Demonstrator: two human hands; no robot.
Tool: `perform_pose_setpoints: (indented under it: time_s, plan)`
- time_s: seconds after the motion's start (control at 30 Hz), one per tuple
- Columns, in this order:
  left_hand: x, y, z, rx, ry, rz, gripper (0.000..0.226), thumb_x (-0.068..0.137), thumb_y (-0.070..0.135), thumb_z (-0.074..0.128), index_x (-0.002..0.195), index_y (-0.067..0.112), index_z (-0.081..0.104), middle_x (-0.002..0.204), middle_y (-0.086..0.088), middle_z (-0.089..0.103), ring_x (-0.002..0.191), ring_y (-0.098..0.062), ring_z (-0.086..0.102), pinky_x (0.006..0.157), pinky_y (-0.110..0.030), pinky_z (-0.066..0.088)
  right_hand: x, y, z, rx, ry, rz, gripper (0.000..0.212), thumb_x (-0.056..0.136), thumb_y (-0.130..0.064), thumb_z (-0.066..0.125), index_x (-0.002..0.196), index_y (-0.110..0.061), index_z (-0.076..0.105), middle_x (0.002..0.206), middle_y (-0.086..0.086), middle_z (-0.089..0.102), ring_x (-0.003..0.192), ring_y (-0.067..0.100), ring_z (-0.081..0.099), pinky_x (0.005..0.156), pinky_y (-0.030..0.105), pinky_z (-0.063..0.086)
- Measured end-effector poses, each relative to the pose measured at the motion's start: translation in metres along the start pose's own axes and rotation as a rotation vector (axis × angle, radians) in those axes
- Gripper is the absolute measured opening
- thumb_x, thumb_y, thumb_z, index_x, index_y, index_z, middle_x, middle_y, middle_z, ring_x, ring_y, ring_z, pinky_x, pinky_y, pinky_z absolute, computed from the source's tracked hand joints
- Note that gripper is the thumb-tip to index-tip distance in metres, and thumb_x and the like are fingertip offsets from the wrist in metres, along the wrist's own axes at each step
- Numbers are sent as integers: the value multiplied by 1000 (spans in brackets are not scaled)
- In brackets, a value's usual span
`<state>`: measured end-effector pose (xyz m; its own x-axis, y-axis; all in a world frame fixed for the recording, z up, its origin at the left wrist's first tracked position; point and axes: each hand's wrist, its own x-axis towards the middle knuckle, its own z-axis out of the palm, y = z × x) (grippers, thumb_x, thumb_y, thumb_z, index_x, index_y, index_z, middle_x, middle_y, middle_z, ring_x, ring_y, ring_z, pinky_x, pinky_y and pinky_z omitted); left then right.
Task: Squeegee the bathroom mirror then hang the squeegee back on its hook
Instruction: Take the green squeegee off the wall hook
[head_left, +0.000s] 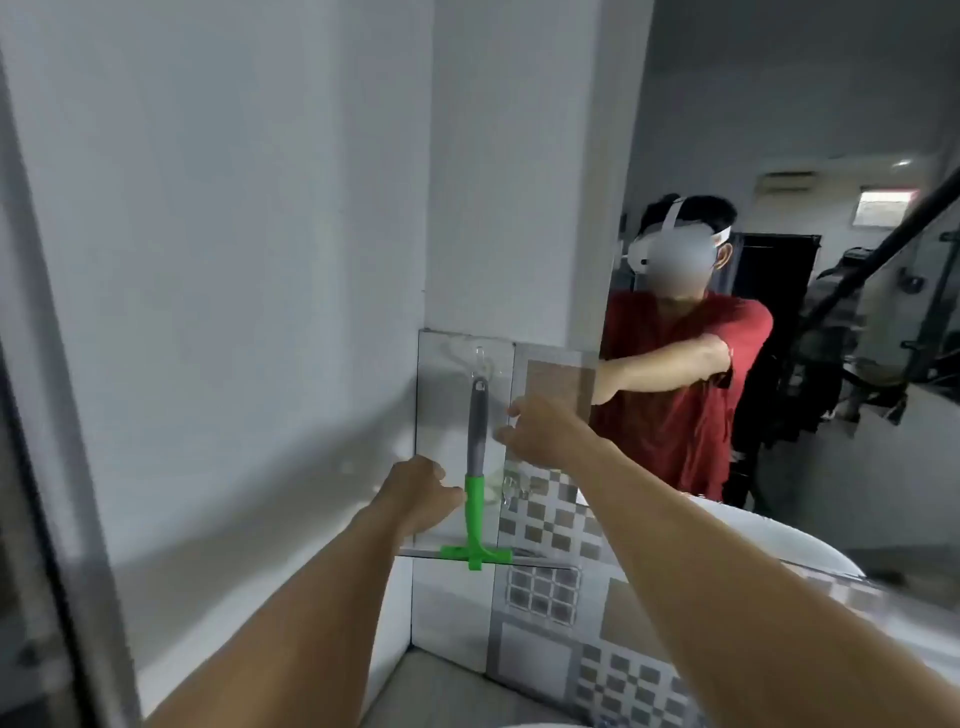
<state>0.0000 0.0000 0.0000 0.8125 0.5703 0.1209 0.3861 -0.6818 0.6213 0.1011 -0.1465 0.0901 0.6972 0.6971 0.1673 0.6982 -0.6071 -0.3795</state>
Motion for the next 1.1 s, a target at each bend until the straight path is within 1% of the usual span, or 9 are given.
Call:
perform_pose_setpoints:
  time_s: [0.1, 0.2, 0.3, 0.47, 0.67, 0.77, 0.87, 0.97, 1.1]
  plan:
    - [12, -9, 19, -58, 4, 10, 37, 80, 35, 69, 62, 11, 47, 62, -3, 43, 59, -19, 37, 56, -33, 28, 16, -4, 24, 123, 37, 57, 51, 98, -35, 59, 140, -7, 50, 133, 13, 62, 115, 31, 62, 93, 40, 50]
    - [18, -10, 37, -148, -7, 26, 24, 80, 30, 75, 74, 9, 67, 67, 0, 63, 63, -19, 54, 56, -28, 40, 28, -5, 48, 230, 72, 85, 43, 97, -26, 58, 135, -9, 54, 126, 14, 67, 107, 32, 65, 88, 41, 54]
    - [22, -14, 49, -240, 12, 49, 14, 84, 22, 77, 85, 9, 74, 73, -1, 68, 60, -7, 57, 47, -12, 39, 36, -5, 55, 286, 116, 82, 30, 93, -17, 56, 121, -8, 62, 110, 15, 72, 96, 33, 67, 82, 45, 58]
    - [18, -15, 61, -358, 36, 35, 9, 79, 23, 83, 84, 19, 77, 78, 2, 76, 72, -12, 71, 59, -18, 51, 31, -3, 55, 326, 126, 93, 29, 95, -15, 56, 122, -7, 61, 107, 13, 73, 90, 29, 68, 71, 38, 57]
    - [7, 0, 46, -382, 90, 44, 9, 81, 23, 81, 85, 22, 73, 80, 6, 73, 75, -11, 67, 59, -14, 43, 25, -12, 40, 434, 128, 81, 29, 96, -12, 58, 125, -8, 61, 108, 13, 74, 92, 27, 72, 66, 27, 55]
    - [0, 12, 32, -361, 124, 67, 13, 79, 26, 83, 87, 21, 74, 80, 7, 73, 71, -5, 65, 57, -13, 40, 19, -19, 25, 465, 160, 75, 31, 94, -14, 59, 125, -9, 61, 107, 13, 74, 94, 29, 72, 79, 41, 61]
    - [-14, 25, 21, -304, 154, 103, 12, 81, 27, 80, 88, 19, 74, 85, 3, 76, 78, -15, 68, 66, -24, 47, 6, -22, 10, 497, 201, 77, 37, 91, -15, 60, 127, -7, 60, 106, 15, 74, 93, 32, 73, 86, 50, 61]
    - [-31, 39, 13, -283, 132, 164, 19, 83, 30, 77, 97, 17, 76, 88, 1, 77, 83, -20, 72, 78, -34, 57, -24, -22, -10, 511, 270, 76, 52, 92, -13, 61, 142, -14, 45, 102, 14, 74, 88, 29, 74, 80, 43, 61]
    - [-52, 70, -2, -202, 94, 266, 17, 89, 26, 73, 103, 16, 75, 92, -2, 76, 81, -21, 68, 76, -31, 54, -66, -10, -44, 447, 402, -22, 85, 93, -5, 63, 157, -21, 11, 107, 19, 70, 93, 32, 70, 86, 47, 58]
